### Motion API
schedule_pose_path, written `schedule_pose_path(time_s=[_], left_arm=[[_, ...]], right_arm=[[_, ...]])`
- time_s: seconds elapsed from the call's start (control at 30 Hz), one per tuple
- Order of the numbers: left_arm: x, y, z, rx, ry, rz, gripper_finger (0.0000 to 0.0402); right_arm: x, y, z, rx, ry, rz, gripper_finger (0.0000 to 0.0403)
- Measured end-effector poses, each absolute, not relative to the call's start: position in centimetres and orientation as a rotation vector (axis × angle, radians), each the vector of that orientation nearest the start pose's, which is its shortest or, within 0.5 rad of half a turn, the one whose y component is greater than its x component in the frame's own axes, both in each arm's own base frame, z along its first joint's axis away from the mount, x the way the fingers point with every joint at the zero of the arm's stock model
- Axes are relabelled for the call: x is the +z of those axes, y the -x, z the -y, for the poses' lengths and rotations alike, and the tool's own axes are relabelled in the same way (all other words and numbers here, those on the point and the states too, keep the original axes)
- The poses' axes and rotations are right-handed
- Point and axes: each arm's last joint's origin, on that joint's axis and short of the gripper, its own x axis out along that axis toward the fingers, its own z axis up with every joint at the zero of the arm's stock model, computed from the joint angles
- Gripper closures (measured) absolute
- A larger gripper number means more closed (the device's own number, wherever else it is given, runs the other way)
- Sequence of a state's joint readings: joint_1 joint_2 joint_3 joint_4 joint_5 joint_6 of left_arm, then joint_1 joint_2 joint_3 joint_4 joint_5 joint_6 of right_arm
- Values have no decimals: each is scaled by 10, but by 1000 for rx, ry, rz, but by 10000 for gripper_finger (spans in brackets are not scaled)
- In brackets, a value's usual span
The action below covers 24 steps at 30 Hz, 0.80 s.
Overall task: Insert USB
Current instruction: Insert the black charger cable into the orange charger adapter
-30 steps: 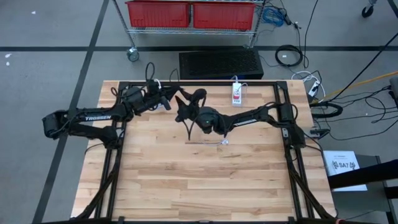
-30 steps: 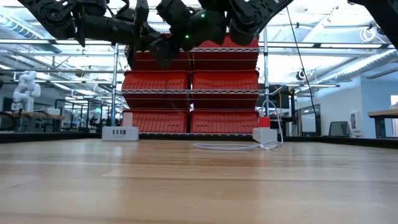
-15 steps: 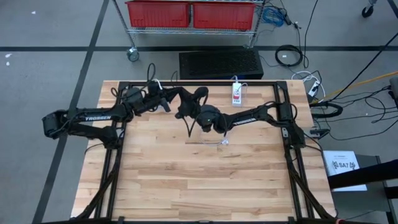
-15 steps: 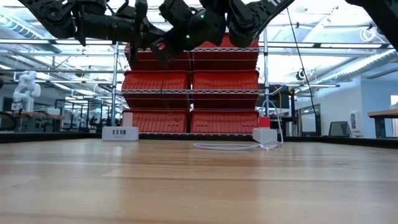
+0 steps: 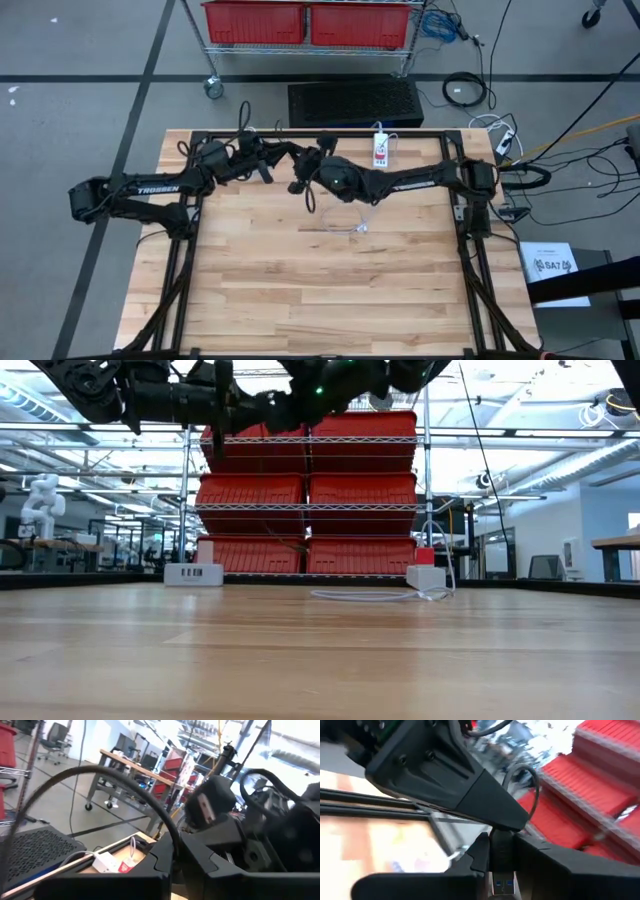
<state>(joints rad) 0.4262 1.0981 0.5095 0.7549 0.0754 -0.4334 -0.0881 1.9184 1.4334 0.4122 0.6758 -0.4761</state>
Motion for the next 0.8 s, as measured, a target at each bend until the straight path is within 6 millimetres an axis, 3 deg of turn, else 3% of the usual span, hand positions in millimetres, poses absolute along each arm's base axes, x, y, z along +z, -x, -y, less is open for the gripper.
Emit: schedule_pose_path(time_s=[0.2, 0.5, 0.8], left_arm=[[272, -211, -96, 257, 367, 259, 364], [273, -208, -99, 166, 346, 251, 286], [273, -203, -101, -59, 170, 188, 245]], right_arm=[[299, -428, 70, -594, 282, -228, 369], [305, -417, 96, -394, 10, -210, 369], [305, -410, 113, 61, -240, -206, 369]])
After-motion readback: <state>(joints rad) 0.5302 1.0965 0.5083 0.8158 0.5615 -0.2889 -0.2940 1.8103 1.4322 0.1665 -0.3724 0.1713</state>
